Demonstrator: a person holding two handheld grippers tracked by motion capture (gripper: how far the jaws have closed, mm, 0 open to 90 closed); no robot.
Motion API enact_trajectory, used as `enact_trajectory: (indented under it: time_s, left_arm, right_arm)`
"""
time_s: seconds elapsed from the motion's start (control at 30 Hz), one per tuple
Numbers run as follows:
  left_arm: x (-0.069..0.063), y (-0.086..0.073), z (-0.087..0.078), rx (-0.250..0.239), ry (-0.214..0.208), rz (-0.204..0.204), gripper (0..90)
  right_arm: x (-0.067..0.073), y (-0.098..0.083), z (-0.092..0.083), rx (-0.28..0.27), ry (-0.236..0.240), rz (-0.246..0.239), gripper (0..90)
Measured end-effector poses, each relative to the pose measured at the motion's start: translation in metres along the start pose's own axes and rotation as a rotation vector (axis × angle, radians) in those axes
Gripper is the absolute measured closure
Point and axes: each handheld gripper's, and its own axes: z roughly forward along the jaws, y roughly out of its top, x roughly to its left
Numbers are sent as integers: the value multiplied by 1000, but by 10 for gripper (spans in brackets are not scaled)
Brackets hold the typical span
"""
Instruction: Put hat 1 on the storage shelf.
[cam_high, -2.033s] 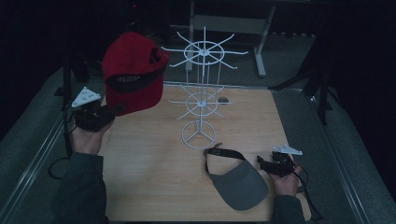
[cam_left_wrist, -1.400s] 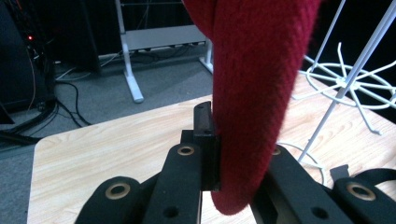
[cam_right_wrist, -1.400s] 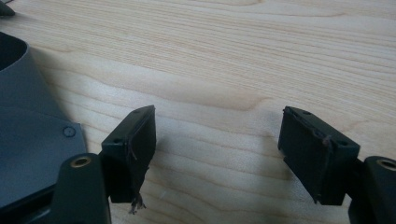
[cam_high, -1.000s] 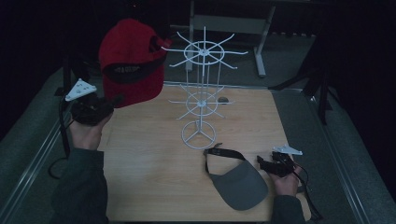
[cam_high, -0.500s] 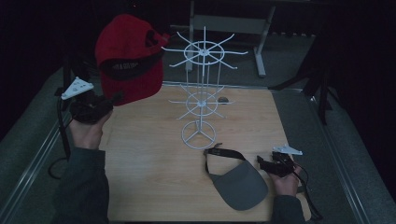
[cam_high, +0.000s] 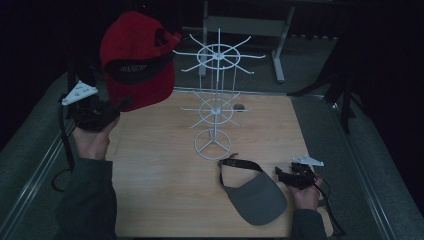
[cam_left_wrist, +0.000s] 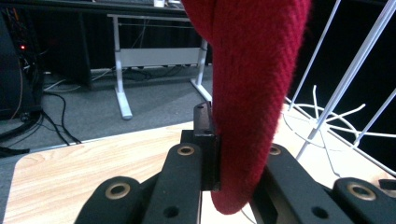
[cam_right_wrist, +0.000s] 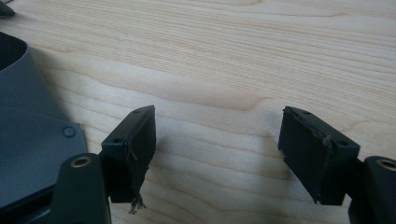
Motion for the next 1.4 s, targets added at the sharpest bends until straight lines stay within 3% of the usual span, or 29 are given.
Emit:
enact_trajectory:
  time_s: [0.4, 0.97, 1.37, 1.4]
  left_arm:
    - [-4, 3, -7, -33, -34, -18, 858]
    - [-13, 2, -12, -20, -53, 14, 857]
    - [-16, -23, 5, 30, -104, 12, 856]
    - [-15, -30, 9, 38, -105, 16, 856]
  right_arm:
    - [0, 0, 0, 0, 0, 0, 277]
    - [0, 0, 0, 0, 1, 0, 277]
    - [0, 0, 0, 0, 1, 2, 277]
    - [1, 0, 0, 0, 2, 3, 277]
